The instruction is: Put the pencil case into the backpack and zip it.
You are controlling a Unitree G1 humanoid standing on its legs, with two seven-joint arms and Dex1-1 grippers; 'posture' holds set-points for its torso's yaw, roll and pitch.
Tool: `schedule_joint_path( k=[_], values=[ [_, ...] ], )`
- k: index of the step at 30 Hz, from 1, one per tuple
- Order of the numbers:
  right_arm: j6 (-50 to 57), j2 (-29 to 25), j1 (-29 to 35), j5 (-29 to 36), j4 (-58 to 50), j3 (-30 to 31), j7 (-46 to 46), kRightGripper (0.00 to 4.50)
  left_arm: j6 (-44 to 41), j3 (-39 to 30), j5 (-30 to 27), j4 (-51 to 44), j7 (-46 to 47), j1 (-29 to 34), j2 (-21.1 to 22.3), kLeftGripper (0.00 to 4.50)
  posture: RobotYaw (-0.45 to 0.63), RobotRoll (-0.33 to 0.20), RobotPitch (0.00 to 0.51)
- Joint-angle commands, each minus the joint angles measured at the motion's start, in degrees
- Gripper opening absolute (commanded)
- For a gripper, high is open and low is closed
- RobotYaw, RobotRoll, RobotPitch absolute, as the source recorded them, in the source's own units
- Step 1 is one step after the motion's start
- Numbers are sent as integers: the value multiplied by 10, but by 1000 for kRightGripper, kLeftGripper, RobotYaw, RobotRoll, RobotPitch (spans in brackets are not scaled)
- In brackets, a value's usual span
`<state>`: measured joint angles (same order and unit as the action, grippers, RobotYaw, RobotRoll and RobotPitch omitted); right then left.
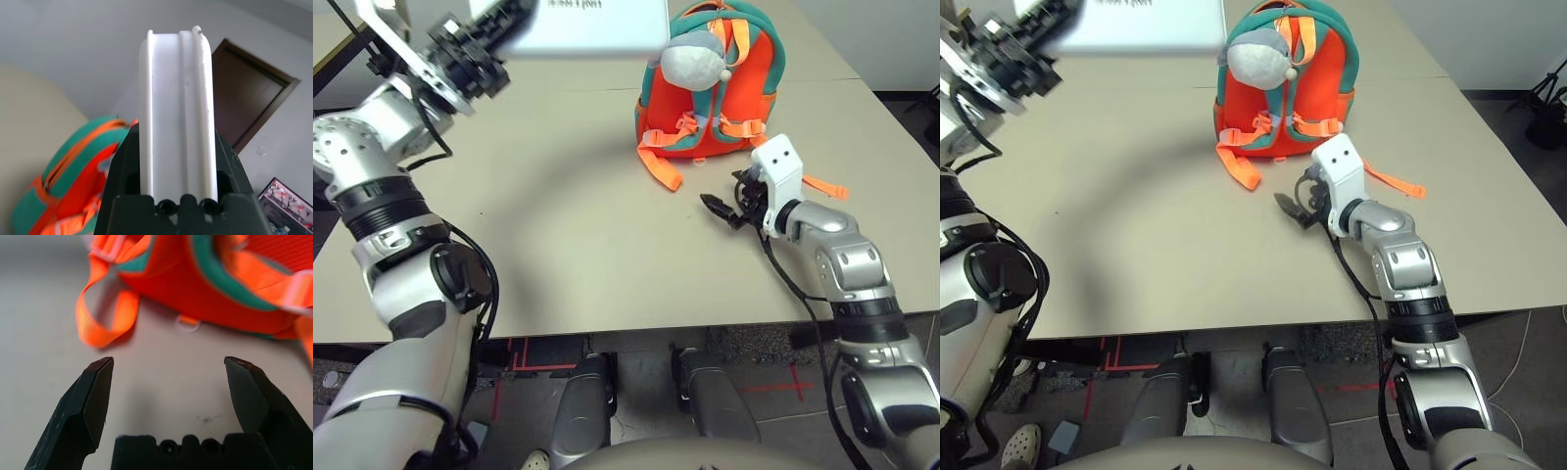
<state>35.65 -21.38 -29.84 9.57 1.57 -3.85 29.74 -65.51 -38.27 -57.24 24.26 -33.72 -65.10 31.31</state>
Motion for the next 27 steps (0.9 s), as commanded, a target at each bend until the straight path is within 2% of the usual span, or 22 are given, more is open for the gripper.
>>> schedule_joint_path(
  k=[1,3,8,12,17,27],
  values=[
    [6,20,-18,21,16,-34,-37,4500,64,-6,0,20,-14,-22,13,1337,-167,0,155],
    [5,34,-30,34,19,-49,-54,4500,100,-6,7,29,-11,-24,13,1337,-168,0,155],
    [1,73,-73,65,36,-79,-91,4500,250,2,64,83,10,-35,14,1337,-172,0,154],
    [-11,87,-101,70,63,-78,-109,4500,313,19,95,108,11,-40,18,1337,-173,0,153],
    [-45,102,-145,66,117,-65,-114,4500,350,40,117,121,13,-45,15,1337,-170,0,151],
    [-144,116,-222,46,267,-51,-114,4500,366,57,127,136,14,-53,13,1337,-155,0,146]
  ],
)
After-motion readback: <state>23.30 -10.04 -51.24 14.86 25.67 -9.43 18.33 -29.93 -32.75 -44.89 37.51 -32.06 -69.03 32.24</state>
